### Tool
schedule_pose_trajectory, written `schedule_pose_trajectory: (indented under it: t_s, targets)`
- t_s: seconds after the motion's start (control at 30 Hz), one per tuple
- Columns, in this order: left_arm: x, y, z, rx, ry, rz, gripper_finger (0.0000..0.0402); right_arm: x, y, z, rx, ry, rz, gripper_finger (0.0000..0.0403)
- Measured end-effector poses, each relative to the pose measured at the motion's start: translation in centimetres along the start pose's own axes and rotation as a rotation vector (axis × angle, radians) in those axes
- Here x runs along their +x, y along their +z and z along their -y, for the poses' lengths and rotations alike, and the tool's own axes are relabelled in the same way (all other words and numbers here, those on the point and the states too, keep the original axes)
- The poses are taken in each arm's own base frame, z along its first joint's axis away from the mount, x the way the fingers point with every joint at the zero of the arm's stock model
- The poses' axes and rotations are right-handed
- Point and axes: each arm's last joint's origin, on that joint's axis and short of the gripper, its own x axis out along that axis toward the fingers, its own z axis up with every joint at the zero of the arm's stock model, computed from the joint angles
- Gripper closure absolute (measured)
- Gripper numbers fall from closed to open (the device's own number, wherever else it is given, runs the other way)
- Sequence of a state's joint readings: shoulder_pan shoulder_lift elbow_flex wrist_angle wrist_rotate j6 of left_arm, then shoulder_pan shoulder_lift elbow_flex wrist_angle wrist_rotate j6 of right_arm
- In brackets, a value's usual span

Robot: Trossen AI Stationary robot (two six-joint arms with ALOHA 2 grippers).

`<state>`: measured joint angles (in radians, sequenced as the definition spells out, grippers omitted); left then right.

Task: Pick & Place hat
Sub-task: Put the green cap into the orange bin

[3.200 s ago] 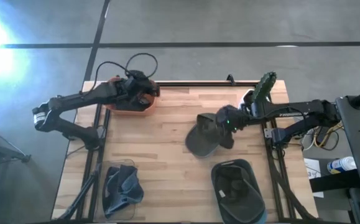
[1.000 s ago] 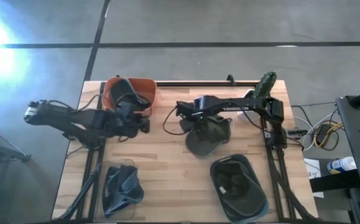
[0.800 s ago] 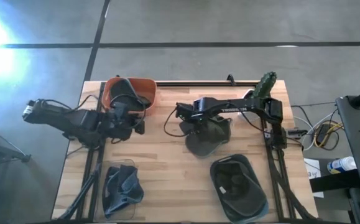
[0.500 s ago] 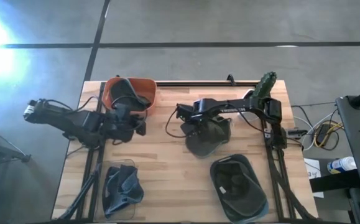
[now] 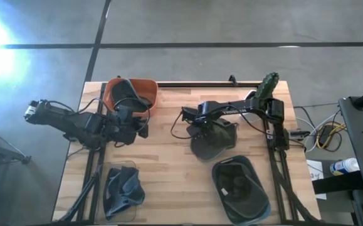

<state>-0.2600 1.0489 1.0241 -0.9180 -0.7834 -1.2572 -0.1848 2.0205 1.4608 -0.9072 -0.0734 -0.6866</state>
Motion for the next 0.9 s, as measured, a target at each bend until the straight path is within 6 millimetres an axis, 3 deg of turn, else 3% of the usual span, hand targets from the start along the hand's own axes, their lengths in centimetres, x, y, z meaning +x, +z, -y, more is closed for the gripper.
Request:
schedule_pose_trajectory:
  t_s: [0.13, 0.37, 0.53, 0.67, 0.9]
  targets:
    - [0.0, 0.0, 0.0, -0.001, 0.0, 0.0, 0.0248, 0.5, -0.5, -0.4, 0.045, 0.035, -0.019, 0.0279]
    - [0.0, 0.0, 0.1, -0.013, -0.006, 0.002, 0.0248, 0.3, -0.8, -0.2, 0.112, 0.05, -0.029, 0.0374]
    - [0.0, 0.1, 0.2, -0.028, -0.019, 0.006, 0.0248, -0.8, -0.8, 0.9, 0.205, 0.016, 0.013, 0.0389]
    - [0.0, 0.2, 0.5, -0.052, -0.04, 0.016, 0.0248, -4.4, -0.5, 2.6, 0.306, -0.087, 0.127, 0.039]
    - [-0.7, 1.7, 2.0, -0.098, -0.149, 0.193, 0.0248, -14.8, -1.9, 3.9, 0.61, -0.265, 0.465, 0.0391]
